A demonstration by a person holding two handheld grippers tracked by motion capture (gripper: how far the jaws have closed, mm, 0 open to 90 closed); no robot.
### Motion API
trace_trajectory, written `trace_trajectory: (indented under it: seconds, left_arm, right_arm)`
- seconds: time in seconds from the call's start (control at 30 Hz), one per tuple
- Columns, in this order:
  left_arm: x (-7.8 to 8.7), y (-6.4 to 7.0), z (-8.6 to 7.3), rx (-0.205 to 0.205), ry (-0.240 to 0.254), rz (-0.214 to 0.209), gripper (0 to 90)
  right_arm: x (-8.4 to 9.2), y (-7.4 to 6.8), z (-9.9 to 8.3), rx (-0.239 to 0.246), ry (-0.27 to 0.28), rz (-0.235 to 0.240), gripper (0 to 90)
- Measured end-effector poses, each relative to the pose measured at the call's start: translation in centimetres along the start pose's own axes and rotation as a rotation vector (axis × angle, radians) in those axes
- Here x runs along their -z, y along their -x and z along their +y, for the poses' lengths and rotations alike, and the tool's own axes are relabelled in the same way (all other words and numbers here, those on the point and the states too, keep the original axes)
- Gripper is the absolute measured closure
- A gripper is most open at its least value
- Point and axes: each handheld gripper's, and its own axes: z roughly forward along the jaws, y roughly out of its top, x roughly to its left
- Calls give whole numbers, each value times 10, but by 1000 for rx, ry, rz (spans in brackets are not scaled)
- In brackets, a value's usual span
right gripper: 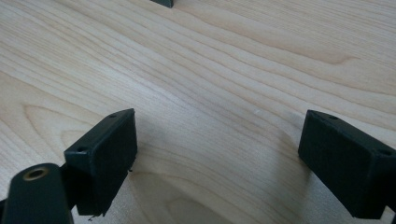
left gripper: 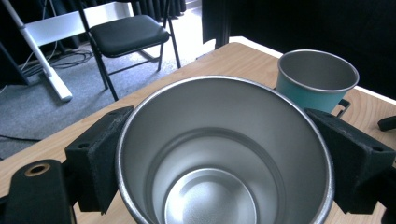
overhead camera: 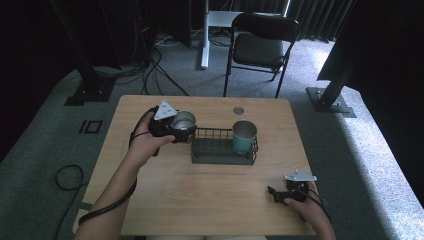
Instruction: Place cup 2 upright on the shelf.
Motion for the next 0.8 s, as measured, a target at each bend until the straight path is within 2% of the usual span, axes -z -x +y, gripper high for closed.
trace_trajectory:
  seconds: [0.2, 0.43, 0.7, 0.8]
  left_arm:
    - [-14, 10, 10, -3, 7, -26, 141]
    - [-31, 19, 16, 8, 13, -34, 141]
    - [-51, 28, 16, 10, 4, -61, 141]
    - [-59, 30, 13, 26, 2, -62, 141]
  right_arm:
    - [0, 0, 0, 0, 0, 0, 113]
    - [0, 0, 0, -1, 0, 0, 113]
    - [0, 0, 0, -1, 0, 0, 113]
    - [0, 0, 0, -1, 0, 0, 113]
